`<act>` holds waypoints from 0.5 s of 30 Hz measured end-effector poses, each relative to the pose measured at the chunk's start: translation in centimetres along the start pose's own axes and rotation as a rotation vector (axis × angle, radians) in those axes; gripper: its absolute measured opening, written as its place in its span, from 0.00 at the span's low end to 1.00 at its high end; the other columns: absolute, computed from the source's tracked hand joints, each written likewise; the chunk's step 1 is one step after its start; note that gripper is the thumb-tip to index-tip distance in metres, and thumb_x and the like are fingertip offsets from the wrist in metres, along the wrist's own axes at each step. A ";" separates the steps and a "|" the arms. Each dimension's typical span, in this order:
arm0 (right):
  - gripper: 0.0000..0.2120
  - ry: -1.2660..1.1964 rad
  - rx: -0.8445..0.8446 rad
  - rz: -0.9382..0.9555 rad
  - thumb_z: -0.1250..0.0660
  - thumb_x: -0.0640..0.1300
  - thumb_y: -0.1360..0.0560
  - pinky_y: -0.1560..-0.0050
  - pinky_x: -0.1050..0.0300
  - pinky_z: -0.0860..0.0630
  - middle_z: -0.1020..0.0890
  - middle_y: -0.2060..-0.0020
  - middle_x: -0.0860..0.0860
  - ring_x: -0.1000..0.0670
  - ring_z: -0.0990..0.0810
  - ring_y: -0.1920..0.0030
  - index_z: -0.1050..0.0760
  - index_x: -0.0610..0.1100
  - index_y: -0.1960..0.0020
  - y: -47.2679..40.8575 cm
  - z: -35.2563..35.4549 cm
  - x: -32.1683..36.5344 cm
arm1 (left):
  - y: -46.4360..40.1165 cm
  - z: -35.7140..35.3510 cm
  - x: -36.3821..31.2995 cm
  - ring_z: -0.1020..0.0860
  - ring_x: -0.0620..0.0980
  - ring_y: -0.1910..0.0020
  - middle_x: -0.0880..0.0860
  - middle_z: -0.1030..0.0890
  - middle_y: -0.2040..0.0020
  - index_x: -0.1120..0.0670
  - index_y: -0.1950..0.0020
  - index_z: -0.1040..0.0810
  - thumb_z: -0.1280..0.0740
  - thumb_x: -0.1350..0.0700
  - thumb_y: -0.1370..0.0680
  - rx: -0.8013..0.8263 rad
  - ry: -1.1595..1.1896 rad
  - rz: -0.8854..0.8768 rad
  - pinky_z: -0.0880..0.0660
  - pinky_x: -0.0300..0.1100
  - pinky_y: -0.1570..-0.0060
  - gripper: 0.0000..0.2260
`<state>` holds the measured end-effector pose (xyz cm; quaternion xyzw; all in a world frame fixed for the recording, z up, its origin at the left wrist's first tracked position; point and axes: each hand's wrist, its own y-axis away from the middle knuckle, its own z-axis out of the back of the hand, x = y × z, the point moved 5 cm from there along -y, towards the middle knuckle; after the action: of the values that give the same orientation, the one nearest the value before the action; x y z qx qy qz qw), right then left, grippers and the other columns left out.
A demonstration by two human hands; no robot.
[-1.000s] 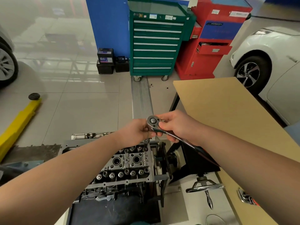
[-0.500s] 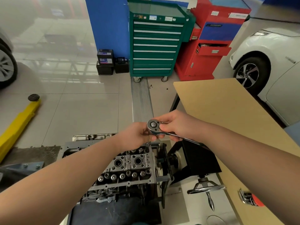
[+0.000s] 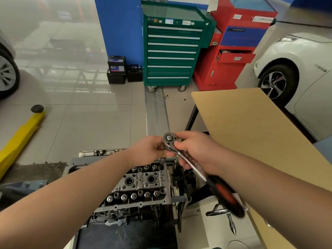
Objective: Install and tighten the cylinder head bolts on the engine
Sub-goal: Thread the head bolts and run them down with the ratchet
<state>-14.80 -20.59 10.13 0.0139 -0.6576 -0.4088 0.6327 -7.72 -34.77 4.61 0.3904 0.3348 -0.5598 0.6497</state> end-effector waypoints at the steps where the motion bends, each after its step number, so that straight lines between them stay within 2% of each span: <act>1: 0.14 -0.114 -0.011 -0.025 0.37 0.41 0.16 0.67 0.52 0.22 0.12 0.56 0.42 0.47 0.19 0.67 0.23 0.52 0.33 0.5 -0.6 -0.6 | 0.1 0.0 0.1 0.16 0.48 0.53 0.49 0.14 0.54 0.44 0.51 0.19 0.27 0.55 0.19 0.003 -0.013 -0.005 0.20 0.43 0.45 0.06; 2: 0.13 -0.227 -0.024 -0.043 0.37 0.41 0.16 0.66 0.52 0.21 0.13 0.56 0.41 0.46 0.18 0.66 0.22 0.51 0.34 0.8 -1.2 -1.1 | 0.2 -0.1 0.1 0.17 0.47 0.53 0.49 0.14 0.54 0.45 0.52 0.19 0.27 0.57 0.19 0.007 -0.036 -0.007 0.21 0.41 0.46 0.06; 4: 0.12 -0.412 -0.049 -0.056 0.36 0.41 0.16 0.66 0.51 0.20 0.14 0.59 0.41 0.44 0.17 0.66 0.21 0.49 0.35 1.2 -2.2 -1.7 | 0.2 -0.1 0.1 0.17 0.48 0.53 0.51 0.15 0.54 0.50 0.51 0.19 0.29 0.60 0.19 0.020 -0.089 0.001 0.21 0.42 0.46 0.05; 6: 0.11 -0.468 -0.070 -0.038 0.35 0.42 0.16 0.67 0.52 0.20 0.15 0.59 0.41 0.44 0.18 0.66 0.22 0.50 0.35 1.2 -2.9 -2.0 | 0.2 0.0 0.1 0.17 0.48 0.53 0.50 0.15 0.55 0.50 0.51 0.19 0.31 0.63 0.19 0.028 -0.103 -0.004 0.21 0.42 0.46 0.07; 7: 0.11 -0.436 -0.082 -0.022 0.35 0.43 0.16 0.69 0.53 0.21 0.15 0.59 0.41 0.45 0.18 0.67 0.22 0.51 0.35 1.1 -2.9 -1.9 | 0.3 0.1 0.0 0.17 0.45 0.53 0.47 0.15 0.55 0.47 0.53 0.20 0.31 0.64 0.19 0.029 -0.093 -0.009 0.22 0.38 0.48 0.11; 9: 0.13 -0.238 -0.094 0.041 0.36 0.44 0.16 0.72 0.55 0.24 0.14 0.58 0.41 0.47 0.19 0.69 0.23 0.53 0.33 0.8 -2.5 -1.4 | 0.5 0.2 -0.3 0.18 0.38 0.55 0.40 0.15 0.56 0.40 0.55 0.20 0.30 0.63 0.19 0.050 -0.068 -0.029 0.25 0.29 0.51 0.16; 10: 0.14 -0.073 -0.085 0.086 0.37 0.44 0.15 0.74 0.57 0.25 0.14 0.60 0.42 0.49 0.20 0.71 0.23 0.53 0.32 0.6 -2.0 -0.9 | 0.6 0.2 -0.3 0.18 0.36 0.54 0.39 0.15 0.55 0.38 0.55 0.20 0.29 0.61 0.19 0.056 -0.050 -0.038 0.26 0.27 0.51 0.16; 13: 0.16 0.452 0.030 0.187 0.40 0.46 0.14 0.74 0.59 0.26 0.15 0.67 0.48 0.53 0.23 0.75 0.24 0.57 0.29 -0.6 -0.4 1.4 | 0.8 0.1 0.2 0.17 0.39 0.48 0.41 0.14 0.50 0.43 0.47 0.16 0.28 0.57 0.18 0.052 0.007 -0.020 0.24 0.30 0.48 0.08; 15: 0.17 0.662 0.135 0.196 0.39 0.46 0.14 0.68 0.56 0.24 0.15 0.61 0.51 0.53 0.22 0.72 0.25 0.59 0.28 -1.4 0.4 2.9 | 1.0 0.0 0.4 0.18 0.37 0.47 0.37 0.14 0.49 0.39 0.47 0.17 0.28 0.57 0.18 0.031 0.004 -0.012 0.25 0.29 0.46 0.11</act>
<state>-16.38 -22.82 11.79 0.1245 -0.4405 -0.2750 0.8455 -6.64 -34.85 4.39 0.3993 0.3296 -0.5680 0.6397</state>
